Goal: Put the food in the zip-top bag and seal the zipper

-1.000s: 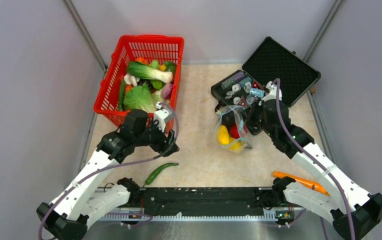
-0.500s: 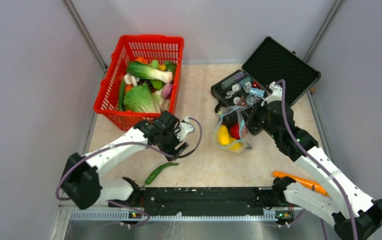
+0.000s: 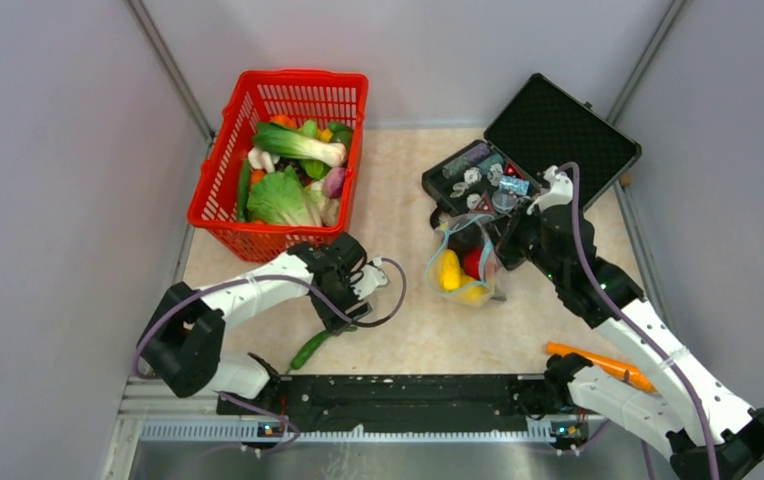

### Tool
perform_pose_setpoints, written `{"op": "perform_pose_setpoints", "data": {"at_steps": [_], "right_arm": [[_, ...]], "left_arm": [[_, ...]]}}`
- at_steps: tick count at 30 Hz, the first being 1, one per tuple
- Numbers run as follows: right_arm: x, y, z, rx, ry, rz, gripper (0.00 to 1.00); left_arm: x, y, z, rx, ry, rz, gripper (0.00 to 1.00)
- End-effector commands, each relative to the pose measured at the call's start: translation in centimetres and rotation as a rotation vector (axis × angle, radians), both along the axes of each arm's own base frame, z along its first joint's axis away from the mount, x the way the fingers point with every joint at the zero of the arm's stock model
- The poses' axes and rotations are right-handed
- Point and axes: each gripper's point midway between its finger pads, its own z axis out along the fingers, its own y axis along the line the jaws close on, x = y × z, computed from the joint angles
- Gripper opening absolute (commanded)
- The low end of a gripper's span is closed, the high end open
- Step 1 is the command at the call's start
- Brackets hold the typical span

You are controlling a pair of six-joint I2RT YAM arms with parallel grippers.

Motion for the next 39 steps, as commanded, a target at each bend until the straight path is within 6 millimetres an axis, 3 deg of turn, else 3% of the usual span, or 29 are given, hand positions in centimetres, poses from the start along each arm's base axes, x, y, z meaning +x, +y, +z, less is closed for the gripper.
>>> {"op": "perform_pose_setpoints", "data": {"at_steps": [1,7,12,16,20,22,24,28,31,32,34,37,39], "right_arm": [[0.2,0.4,2.1,0.052,-0.066,0.008,0.0],[0.3,0.3,2.2,0.056,-0.068,0.006,0.0],[0.2,0.3,2.2,0.054,-0.07,0.004,0.0],[0.3,0.2,2.2,0.055,-0.072,-0.003,0.0],[0.4,0.1,1.9,0.055,-0.067,-0.01,0.0],[0.4,0.2,1.7,0.056,-0.06,-0.008,0.0],[0.5,0.4,1.4,0.056,-0.052,-0.002,0.0],[0.5,1.1,0.9,0.061,-0.035,0.025,0.0],[0.5,1.5,0.9,0.072,-0.029,0.039,0.0],[0.5,1.6,1.1,0.077,-0.03,0.043,0.0],[0.5,1.7,1.3,0.086,-0.035,0.043,0.0],[0.6,1.7,1.4,0.088,-0.033,0.043,0.0],[0.6,1.7,1.5,0.087,-0.03,0.043,0.0]], "left_arm": [[-1.4,-0.2,-0.2,-0.011,0.054,-0.07,0.73],[-1.6,-0.5,-1.6,0.051,0.127,-0.076,0.55],[-1.8,0.0,-2.4,0.083,0.135,-0.082,0.53],[-1.1,-0.6,-2.1,0.069,0.11,-0.077,0.2],[-0.4,-2.7,0.4,-0.024,0.032,-0.102,0.07],[0.1,-4.4,3.0,-0.115,-0.031,-0.118,0.06],[0.5,-6.5,7.0,-0.256,-0.105,-0.138,0.06],[2.2,-9.6,17.5,-0.588,-0.394,-0.149,0.07],[3.7,-11.2,25.5,-0.876,-0.646,-0.09,0.01],[4.1,-12.0,29.0,-1.013,-0.741,-0.081,0.0],[3.8,-12.7,33.2,-1.221,-0.816,-0.051,0.0],[2.7,-14.3,37.3,-1.484,-0.831,-0.086,0.0],[3.1,-14.7,38.6,-1.604,-0.847,-0.043,0.0]]}}
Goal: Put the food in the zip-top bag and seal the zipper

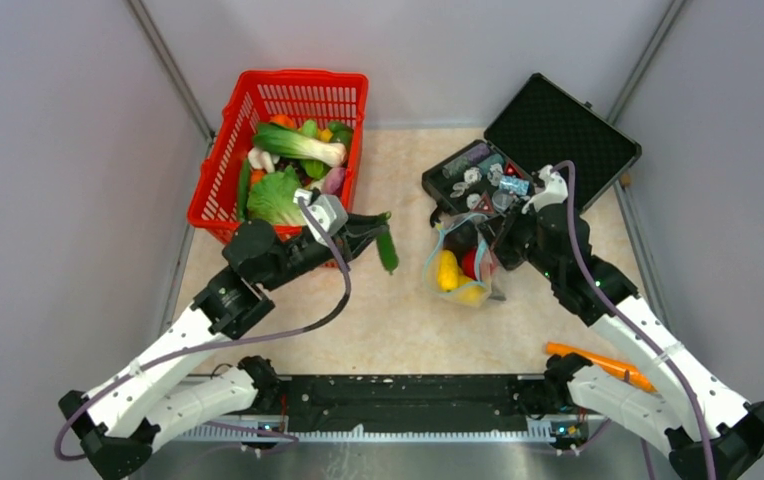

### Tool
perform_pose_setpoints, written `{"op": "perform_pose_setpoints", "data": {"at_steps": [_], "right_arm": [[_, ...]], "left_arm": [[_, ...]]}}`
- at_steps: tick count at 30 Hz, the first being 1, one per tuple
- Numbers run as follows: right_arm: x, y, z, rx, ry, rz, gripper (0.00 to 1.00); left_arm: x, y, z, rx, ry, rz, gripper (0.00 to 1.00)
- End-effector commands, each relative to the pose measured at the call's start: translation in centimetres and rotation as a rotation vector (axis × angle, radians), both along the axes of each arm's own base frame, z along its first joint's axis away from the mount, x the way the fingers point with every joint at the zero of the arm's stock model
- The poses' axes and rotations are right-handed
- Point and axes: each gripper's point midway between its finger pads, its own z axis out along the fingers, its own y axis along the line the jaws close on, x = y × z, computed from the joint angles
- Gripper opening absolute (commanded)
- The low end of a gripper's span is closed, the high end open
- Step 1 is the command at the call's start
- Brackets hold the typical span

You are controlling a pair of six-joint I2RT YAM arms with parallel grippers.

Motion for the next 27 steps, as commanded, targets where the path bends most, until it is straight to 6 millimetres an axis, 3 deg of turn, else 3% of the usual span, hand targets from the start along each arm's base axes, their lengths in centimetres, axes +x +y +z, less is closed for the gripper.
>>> {"op": "perform_pose_setpoints", "data": {"at_steps": [1,6,10,16,22,24,27], "right_arm": [[0.5,0.4,1.9,0.045,-0.044,0.001,0.0],[0.5,0.4,2.4,0.061,-0.053,-0.008,0.0],[0.5,0.4,2.7,0.068,-0.055,-0.01,0.0],[0.3,0.3,3.0,0.088,-0.059,-0.014,0.0],[-0.1,0.2,4.8,0.121,-0.095,-0.005,0.0],[-0.3,0.3,5.5,0.132,-0.109,0.001,0.0],[-0.5,0.3,6.2,0.149,-0.125,0.007,0.0]], "left_arm": [[-0.1,-2.2,6.0,-0.409,-0.083,-0.09,0.0],[1.7,-4.0,5.1,-0.465,-0.102,-0.052,0.0],[1.2,-5.8,4.6,-0.48,-0.132,-0.08,0.0],[1.4,-8.7,1.3,-0.389,-0.115,-0.084,0.04],[2.3,-11.1,-3.1,-0.219,-0.143,-0.011,0.21],[2.5,-11.6,-3.6,-0.202,-0.156,0.001,0.4],[2.1,-12.4,-3.5,-0.18,-0.16,-0.027,0.56]]}}
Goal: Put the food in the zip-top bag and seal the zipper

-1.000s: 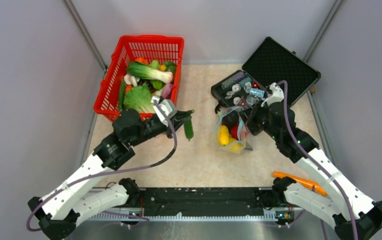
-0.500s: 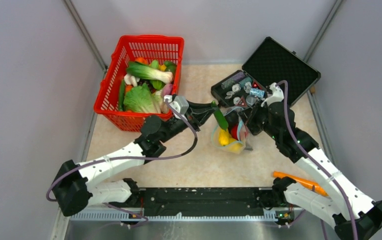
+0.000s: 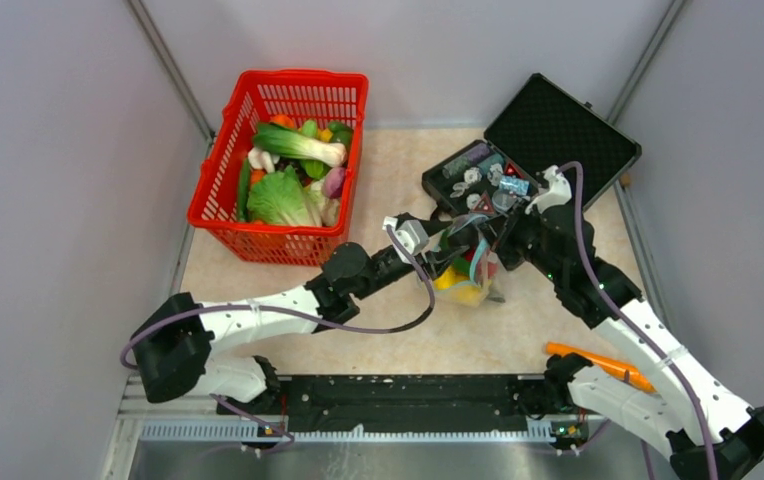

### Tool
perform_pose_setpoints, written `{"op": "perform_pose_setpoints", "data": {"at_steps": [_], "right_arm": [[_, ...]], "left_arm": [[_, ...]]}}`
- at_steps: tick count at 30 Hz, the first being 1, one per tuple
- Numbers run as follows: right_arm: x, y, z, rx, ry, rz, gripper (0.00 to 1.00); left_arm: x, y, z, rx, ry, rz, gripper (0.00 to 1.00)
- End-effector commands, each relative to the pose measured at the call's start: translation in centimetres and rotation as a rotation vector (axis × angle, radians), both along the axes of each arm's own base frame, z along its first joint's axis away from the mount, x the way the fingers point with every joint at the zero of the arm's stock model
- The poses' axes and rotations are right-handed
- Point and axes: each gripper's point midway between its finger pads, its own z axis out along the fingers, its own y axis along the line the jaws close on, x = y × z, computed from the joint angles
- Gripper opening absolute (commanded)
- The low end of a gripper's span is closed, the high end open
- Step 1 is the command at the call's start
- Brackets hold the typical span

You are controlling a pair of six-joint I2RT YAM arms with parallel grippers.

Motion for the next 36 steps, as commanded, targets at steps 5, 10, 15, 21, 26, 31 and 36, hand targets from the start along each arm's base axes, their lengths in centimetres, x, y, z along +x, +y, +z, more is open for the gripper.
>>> {"op": "perform_pose_setpoints", "data": {"at_steps": [5,10,15,21,26,31,36], "right_arm": [[-0.1,-0.1,5.6,0.102,-0.127,-0.008,0.0],[0.2,-0.5,5.5,0.074,-0.137,-0.026,0.0],[-1.9,2.8,9.3,0.124,-0.295,0.227,0.0],[-4.7,5.1,13.3,0.192,-0.39,0.426,0.0],[-1.1,3.5,8.2,0.112,-0.216,0.223,0.0],[-0.4,4.8,6.3,0.131,-0.156,0.251,0.0],[-0.2,4.4,5.9,0.118,-0.141,0.223,0.0]], "left_arm": [[0.4,0.5,3.0,-0.002,-0.093,0.061,0.75],[1.4,4.3,5.0,0.027,-0.095,0.213,0.9],[4.0,9.9,5.6,0.176,-0.045,0.433,0.99],[8.6,21.0,5.6,0.203,0.136,0.741,0.99],[11.2,28.8,5.0,0.25,0.282,0.94,0.99],[13.4,34.4,2.9,0.266,0.56,1.094,0.99],[14.7,38.7,1.4,0.23,0.695,1.174,0.98]]}}
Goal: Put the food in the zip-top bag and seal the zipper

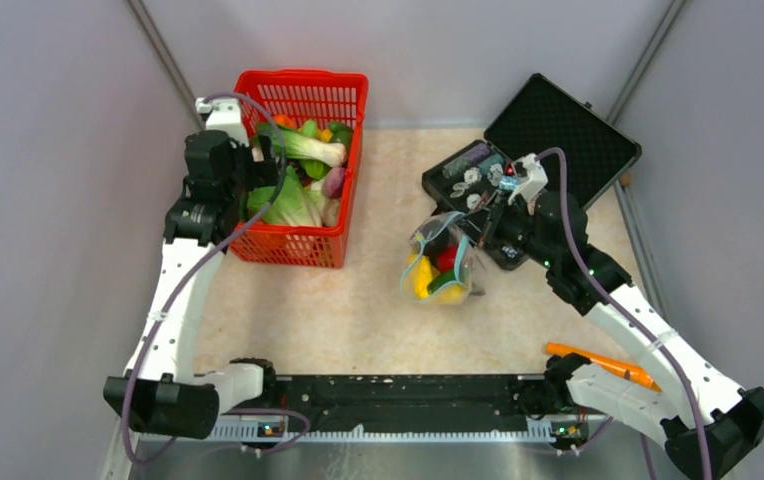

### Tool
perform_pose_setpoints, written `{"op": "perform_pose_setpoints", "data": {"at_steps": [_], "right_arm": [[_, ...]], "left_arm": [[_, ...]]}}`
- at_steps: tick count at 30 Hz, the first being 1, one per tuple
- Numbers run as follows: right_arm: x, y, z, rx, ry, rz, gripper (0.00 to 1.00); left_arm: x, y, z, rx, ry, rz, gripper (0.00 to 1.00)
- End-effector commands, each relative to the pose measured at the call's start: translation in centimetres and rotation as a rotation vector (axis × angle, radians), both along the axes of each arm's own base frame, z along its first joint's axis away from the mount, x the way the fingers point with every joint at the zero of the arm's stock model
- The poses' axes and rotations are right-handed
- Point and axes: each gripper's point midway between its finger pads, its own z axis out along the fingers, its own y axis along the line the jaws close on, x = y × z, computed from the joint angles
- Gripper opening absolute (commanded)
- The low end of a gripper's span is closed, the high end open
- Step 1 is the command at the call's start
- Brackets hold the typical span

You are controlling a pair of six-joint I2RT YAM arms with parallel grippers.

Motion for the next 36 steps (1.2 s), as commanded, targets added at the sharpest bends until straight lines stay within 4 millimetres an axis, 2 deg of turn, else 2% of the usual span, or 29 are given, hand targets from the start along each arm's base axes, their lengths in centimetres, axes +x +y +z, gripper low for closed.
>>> {"op": "perform_pose_setpoints", "data": {"at_steps": [1,4,7,9,10,14,17,19,20,25,27,32,33,34,36], "right_arm": [[0.4,-0.5,3.7,0.063,-0.092,-0.039,0.0],[0.5,-0.8,3.6,0.048,-0.095,-0.051,0.0],[0.7,-0.8,3.6,0.047,-0.099,-0.058,0.0],[0.6,-0.7,3.6,0.045,-0.099,-0.053,0.0],[0.6,-0.7,3.6,0.043,-0.1,-0.051,0.0],[0.8,-0.6,3.4,0.039,-0.103,-0.049,0.0],[0.9,-0.4,3.3,0.036,-0.098,-0.039,0.0],[0.9,-0.3,3.2,0.037,-0.098,-0.035,0.0],[0.9,-0.3,3.2,0.038,-0.1,-0.035,0.0],[1.1,-0.4,3.1,0.033,-0.101,-0.042,0.0],[1.1,-0.4,2.9,0.033,-0.1,-0.042,0.0],[1.3,-0.4,2.7,0.028,-0.099,-0.048,0.0],[1.3,-0.4,2.6,0.026,-0.096,-0.048,0.0],[1.4,-0.3,2.6,0.028,-0.098,-0.047,0.0],[1.4,-0.2,2.6,0.028,-0.097,-0.042,0.0]], "left_arm": [[-0.4,2.3,-2.5,-0.089,0.166,0.058,0.97],[-0.2,2.4,-4.8,-0.063,0.284,0.028,0.99],[-0.3,3.6,-7.1,-0.032,0.407,0.082,0.91],[0.0,3.4,-8.2,-0.019,0.432,0.049,0.96],[0.2,4.5,-8.8,-0.029,0.446,0.06,0.98],[1.9,5.6,-11.4,-0.041,0.541,0.078,0.93],[3.4,6.3,-11.9,-0.054,0.536,0.128,0.88],[4.6,5.9,-12.5,-0.069,0.516,0.105,0.88],[5.0,5.3,-12.9,-0.086,0.524,0.075,0.88],[6.9,0.0,-14.6,-0.238,0.554,-0.202,0.85],[7.3,-1.8,-15.5,-0.304,0.575,-0.293,0.79],[6.3,-8.2,-15.8,-0.425,0.624,-0.565,0.72],[6.3,-8.9,-15.4,-0.437,0.612,-0.605,0.73],[5.8,-10.8,-14.9,-0.438,0.613,-0.663,0.73],[4.6,-13.4,-13.4,-0.407,0.589,-0.815,0.73]]}}
